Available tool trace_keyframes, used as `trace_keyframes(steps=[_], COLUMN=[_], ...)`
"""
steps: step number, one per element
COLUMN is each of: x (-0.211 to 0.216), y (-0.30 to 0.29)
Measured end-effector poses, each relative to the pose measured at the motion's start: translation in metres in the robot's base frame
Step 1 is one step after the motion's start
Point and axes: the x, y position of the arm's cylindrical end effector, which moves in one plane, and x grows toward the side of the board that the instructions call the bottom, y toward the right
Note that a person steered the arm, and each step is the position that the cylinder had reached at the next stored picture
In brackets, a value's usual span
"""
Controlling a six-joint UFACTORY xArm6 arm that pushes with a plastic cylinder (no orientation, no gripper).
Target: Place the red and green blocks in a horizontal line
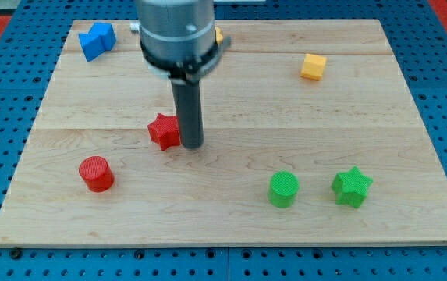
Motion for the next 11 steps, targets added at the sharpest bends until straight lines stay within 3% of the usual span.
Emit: trace_keyframes(steps=[1, 2, 3, 4, 6, 8, 9, 10, 11], x=[-0.018, -0.081, -0.082, -0.041, -0.074, 0.027, -0.006, -0.018, -0.002], y=[0.017, -0.009, -0.110, -0.042, 0.013, 0.010, 0.008, -0.107, -0.182])
